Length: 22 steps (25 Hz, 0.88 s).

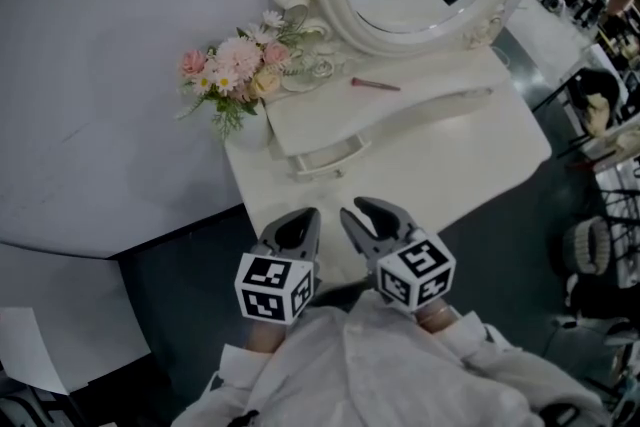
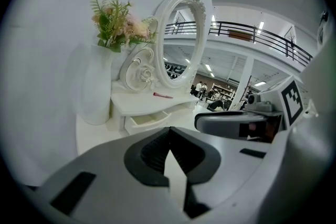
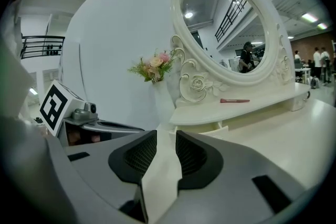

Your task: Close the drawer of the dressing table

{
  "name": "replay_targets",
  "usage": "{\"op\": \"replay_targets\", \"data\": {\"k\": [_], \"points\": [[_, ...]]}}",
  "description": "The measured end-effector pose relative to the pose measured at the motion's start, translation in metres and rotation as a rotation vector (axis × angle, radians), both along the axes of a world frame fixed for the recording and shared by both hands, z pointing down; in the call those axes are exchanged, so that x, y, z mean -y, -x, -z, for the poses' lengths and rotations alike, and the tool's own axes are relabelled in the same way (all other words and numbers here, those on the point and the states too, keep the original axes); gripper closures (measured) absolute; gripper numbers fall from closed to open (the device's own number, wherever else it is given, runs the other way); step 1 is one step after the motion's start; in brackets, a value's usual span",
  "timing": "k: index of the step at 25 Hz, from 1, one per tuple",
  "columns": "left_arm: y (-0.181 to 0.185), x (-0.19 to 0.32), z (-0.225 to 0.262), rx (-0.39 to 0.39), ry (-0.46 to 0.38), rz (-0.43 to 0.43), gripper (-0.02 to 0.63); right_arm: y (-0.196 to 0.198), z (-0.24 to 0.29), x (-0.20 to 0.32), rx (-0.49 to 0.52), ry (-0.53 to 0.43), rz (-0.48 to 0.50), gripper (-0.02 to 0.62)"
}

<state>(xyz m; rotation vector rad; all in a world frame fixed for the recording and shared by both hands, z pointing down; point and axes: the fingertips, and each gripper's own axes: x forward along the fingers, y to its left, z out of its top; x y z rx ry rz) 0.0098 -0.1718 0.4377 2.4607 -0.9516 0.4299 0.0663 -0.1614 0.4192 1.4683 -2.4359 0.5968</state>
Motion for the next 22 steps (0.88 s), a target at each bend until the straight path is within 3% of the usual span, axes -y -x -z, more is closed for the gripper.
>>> {"op": "replay_targets", "data": {"k": [22], "points": [[-0.030,0.017,-0.002,-0.003,0.031,0.085,0.600,-0.032,0.005,0.025,-0.020,0.005,0.094,0.503]]}}
